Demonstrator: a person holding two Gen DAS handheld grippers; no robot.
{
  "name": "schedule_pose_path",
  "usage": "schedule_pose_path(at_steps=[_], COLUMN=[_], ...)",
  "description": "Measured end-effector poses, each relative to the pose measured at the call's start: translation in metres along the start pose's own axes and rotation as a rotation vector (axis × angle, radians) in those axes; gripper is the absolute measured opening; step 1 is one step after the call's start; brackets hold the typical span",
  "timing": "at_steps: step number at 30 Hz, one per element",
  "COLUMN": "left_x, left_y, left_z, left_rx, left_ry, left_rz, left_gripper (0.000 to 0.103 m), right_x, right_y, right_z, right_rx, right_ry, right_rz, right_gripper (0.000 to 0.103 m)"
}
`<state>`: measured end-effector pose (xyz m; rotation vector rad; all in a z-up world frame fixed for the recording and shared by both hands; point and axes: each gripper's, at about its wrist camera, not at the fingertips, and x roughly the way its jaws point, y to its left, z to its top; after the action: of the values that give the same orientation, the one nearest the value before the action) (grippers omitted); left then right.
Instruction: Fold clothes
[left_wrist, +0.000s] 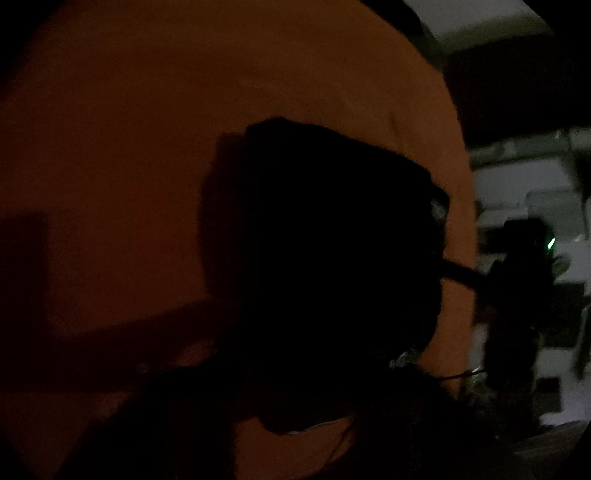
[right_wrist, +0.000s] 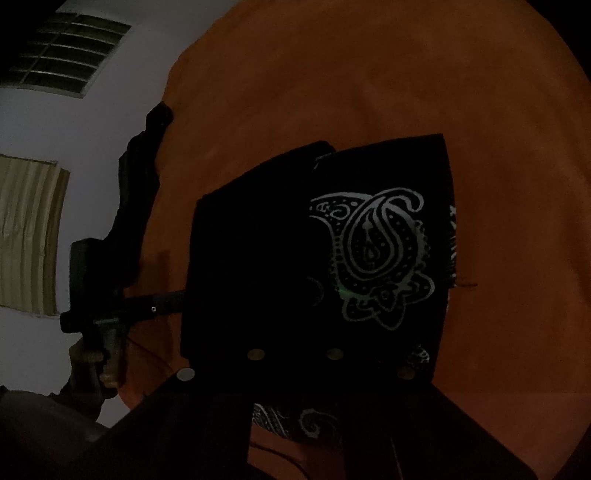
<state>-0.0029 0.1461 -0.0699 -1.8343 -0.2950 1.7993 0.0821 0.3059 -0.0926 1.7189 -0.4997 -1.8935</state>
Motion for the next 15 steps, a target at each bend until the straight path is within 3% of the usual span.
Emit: schedule_pose_path(at_steps=[2, 4, 7, 10, 11, 12, 14, 15], left_x=[0.002, 0.000, -0.016, -0.008, -0.003, 0.002, 0.006, 0.006], left_y=[-0.008, 0.000, 0.023, 0.018, 0.014, 0.010, 0.005, 0.005], left_z=[0.002, 0.006, 0.005, 0.006, 0.007, 0.008, 0.008, 0.008], left_rx=[0.023, -0.022, -0.051, -0.040, -0.035, -0.031, -0.020, -0.019], left_ry=[0.005, 0.011, -0.022, -0.024, -0.022, -0.019, -0.018, -0.016], left_rz=[0.047, 0.074, 0.118, 0.087, 0.070, 0.053, 0.060, 0.071], left_gripper=[0.007, 0.025, 0.040, 0.037, 0.031, 0.013, 0.012, 0.015], right_x=[-0.001, -0.004, -0.004, -0.003, -0.002, 0.000, 0.003, 0.005], right_y=[0.001, 0.002, 0.004, 0.005, 0.005, 0.005, 0.003, 0.001], right_z=[0.002, 0.004, 0.009, 0.016, 0.021, 0.026, 0.035, 0.039], right_rx=[0.001, 0.000, -0.010, -0.025, -0.032, -0.037, -0.038, -0.037], right_ry=[-0.003, -0.008, -0.011, -0.018, -0.022, -0.028, -0.038, -0.042], right_rz=[-0.002, -0.003, -0.010, -0.007, -0.002, 0.002, 0.019, 0.029], right_gripper=[0.003, 0.003, 0.003, 0.006, 0.009, 0.014, 0.014, 0.009])
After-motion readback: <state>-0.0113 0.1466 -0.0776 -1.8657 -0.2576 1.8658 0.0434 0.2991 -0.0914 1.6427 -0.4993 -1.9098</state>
